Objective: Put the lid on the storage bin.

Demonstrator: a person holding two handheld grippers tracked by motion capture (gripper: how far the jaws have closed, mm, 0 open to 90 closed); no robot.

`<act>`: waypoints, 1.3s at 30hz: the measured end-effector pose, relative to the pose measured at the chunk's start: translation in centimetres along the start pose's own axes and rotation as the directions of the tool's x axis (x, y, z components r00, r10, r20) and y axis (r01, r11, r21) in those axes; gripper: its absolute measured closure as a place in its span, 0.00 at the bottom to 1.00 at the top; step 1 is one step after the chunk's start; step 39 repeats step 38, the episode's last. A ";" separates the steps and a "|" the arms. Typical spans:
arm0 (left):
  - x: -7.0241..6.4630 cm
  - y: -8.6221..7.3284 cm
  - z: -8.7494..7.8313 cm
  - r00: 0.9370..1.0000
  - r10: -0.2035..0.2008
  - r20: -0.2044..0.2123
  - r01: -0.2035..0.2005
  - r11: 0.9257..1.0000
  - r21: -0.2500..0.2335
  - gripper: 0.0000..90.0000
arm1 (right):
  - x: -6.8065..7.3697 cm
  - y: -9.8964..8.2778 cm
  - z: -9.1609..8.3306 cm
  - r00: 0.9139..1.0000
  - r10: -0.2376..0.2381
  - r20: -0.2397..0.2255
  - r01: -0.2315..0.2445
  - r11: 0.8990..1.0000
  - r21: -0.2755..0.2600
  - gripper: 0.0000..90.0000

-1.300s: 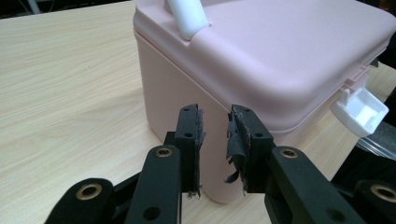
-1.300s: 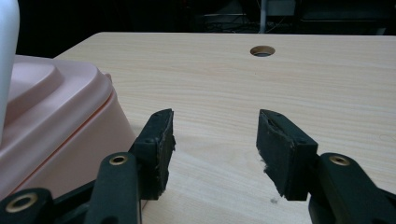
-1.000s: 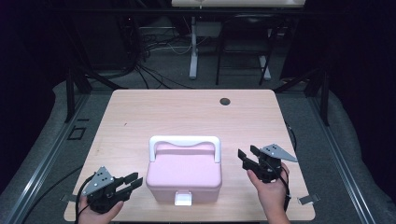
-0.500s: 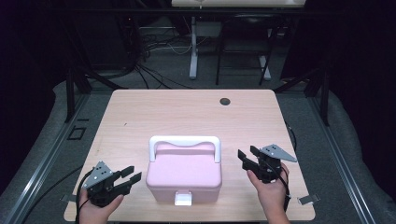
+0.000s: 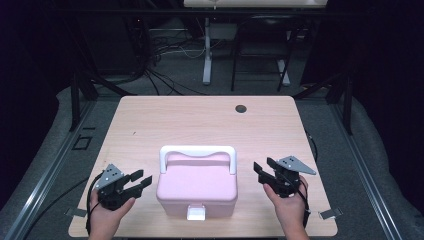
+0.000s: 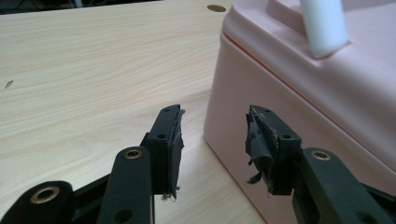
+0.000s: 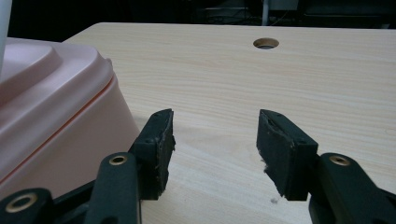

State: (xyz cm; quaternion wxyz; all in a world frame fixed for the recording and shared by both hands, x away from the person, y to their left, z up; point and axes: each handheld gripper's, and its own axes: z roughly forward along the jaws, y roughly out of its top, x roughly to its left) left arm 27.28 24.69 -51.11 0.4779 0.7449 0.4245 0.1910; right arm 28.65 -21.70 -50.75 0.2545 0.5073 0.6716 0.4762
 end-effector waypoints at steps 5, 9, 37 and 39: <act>0.4 0.2 0.7 1.000 -0.012 -0.011 0.011 1.000 -0.008 0.61 | 0.0 -0.3 -0.1 1.000 -0.004 -0.001 0.004 1.000 0.009 0.51; 0.9 0.4 1.3 1.000 -0.015 -0.024 0.015 1.000 -0.010 0.60 | 0.0 -0.7 -0.1 1.000 -0.006 0.000 0.006 1.000 0.010 0.51; 3.1 -1.7 3.0 0.999 -0.007 -0.031 0.009 0.998 0.065 0.56 | 0.5 -2.8 1.2 0.997 -0.077 -0.005 0.077 0.993 0.088 0.51; 3.2 -1.8 3.0 1.000 -0.005 -0.029 0.007 0.997 0.073 0.56 | 0.5 -2.9 1.3 0.997 -0.077 -0.005 0.077 0.993 0.088 0.50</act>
